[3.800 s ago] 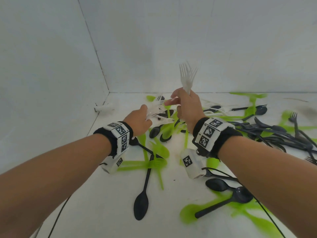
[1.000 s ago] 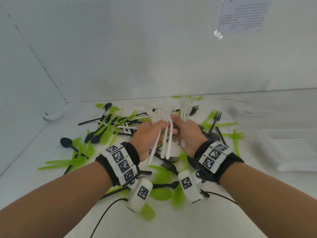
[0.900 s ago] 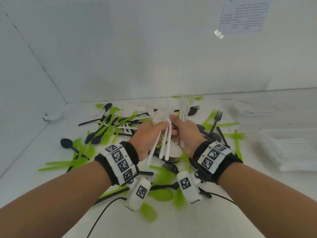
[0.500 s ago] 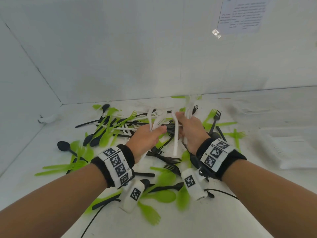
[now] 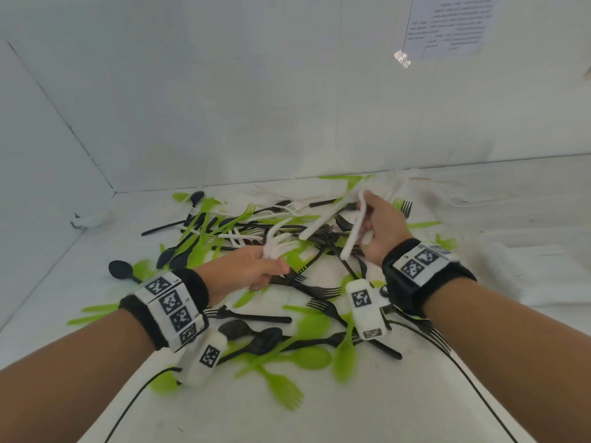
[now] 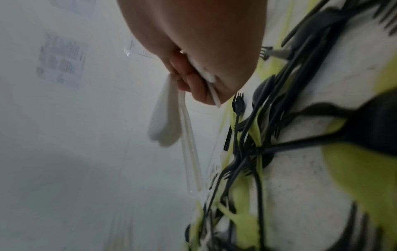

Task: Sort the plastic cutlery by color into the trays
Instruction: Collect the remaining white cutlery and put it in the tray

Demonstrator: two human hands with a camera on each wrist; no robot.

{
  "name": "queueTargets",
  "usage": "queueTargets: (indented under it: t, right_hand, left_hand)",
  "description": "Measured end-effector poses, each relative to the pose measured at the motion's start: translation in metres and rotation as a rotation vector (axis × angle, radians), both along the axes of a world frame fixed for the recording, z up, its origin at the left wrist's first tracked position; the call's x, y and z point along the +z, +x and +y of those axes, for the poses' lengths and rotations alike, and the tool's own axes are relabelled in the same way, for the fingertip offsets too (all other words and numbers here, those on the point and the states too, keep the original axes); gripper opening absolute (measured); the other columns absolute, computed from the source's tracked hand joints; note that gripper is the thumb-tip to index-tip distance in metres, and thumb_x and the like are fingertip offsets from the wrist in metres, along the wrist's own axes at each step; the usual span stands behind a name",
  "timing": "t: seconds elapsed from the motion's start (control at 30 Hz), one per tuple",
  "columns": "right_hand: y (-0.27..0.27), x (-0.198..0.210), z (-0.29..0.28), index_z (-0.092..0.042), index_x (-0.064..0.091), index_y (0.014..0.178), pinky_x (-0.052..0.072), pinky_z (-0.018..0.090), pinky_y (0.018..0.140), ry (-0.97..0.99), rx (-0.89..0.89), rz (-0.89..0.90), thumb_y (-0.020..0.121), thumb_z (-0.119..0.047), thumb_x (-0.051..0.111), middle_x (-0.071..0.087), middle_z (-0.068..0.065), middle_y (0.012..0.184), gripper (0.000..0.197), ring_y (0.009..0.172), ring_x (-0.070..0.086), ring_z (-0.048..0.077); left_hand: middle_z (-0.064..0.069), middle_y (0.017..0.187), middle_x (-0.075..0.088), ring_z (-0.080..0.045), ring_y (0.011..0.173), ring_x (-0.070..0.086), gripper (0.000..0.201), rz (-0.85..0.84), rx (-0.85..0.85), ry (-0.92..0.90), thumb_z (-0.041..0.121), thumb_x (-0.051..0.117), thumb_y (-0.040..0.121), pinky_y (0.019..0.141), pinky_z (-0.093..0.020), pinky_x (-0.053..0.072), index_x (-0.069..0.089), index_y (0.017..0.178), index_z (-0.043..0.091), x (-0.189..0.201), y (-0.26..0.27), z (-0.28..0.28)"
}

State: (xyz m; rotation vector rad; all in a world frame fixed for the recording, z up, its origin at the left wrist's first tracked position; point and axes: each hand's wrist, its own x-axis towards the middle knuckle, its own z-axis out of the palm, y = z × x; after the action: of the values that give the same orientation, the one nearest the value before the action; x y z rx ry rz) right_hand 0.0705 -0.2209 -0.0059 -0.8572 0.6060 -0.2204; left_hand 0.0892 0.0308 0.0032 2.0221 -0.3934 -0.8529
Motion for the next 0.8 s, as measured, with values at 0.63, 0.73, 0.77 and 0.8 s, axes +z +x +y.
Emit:
queueTargets:
  t: [0.63, 0.73, 0.77, 0.8]
  right_hand:
    - [-0.022, -0.012, 0.043, -0.008, 0.066, 0.090, 0.035, 0.024, 0.043, -0.022, 0.185, -0.003, 0.103, -0.023, 0.059, 0.058, -0.002, 0.058, 0.020, 0.043, 0.045, 0.010]
    - [-0.022, -0.008, 0.047, -0.007, 0.065, 0.092, 0.038, 0.025, 0.040, 0.021, 0.146, 0.009, 0.102, -0.022, 0.060, 0.058, -0.001, 0.055, 0.019, 0.038, 0.047, 0.009]
    - [-0.022, -0.008, 0.047, -0.007, 0.066, 0.094, 0.037, 0.025, 0.042, 0.029, 0.127, 0.019, 0.102, -0.022, 0.060, 0.060, -0.001, 0.057, 0.018, 0.040, 0.047, 0.010]
    - [-0.021, -0.009, 0.046, -0.007, 0.067, 0.094, 0.035, 0.024, 0.043, 0.034, 0.111, 0.026, 0.102, -0.022, 0.060, 0.061, -0.001, 0.059, 0.018, 0.042, 0.046, 0.010]
  left_hand:
    - [0.008, 0.086, 0.069, -0.008, 0.080, 0.064, 0.008, -0.751, 0.119, 0.019, 0.024, 0.071, 0.088, 0.072, -0.027, 0.047, 0.067, 0.093, 0.020, -0.008, -0.001, -0.046]
    - [0.009, 0.090, 0.071, -0.007, 0.085, 0.066, 0.009, -0.727, 0.125, -0.001, 0.027, 0.068, 0.092, 0.076, -0.025, 0.049, 0.070, 0.098, 0.020, -0.010, -0.004, -0.048]
    - [0.009, 0.092, 0.072, -0.008, 0.086, 0.066, 0.012, -0.732, 0.135, -0.004, 0.029, 0.066, 0.094, 0.078, -0.026, 0.051, 0.071, 0.101, 0.020, -0.011, -0.004, -0.048]
    - [0.009, 0.092, 0.072, -0.009, 0.087, 0.066, 0.014, -0.739, 0.149, -0.006, 0.031, 0.065, 0.096, 0.079, -0.026, 0.051, 0.071, 0.102, 0.020, -0.012, -0.004, -0.048]
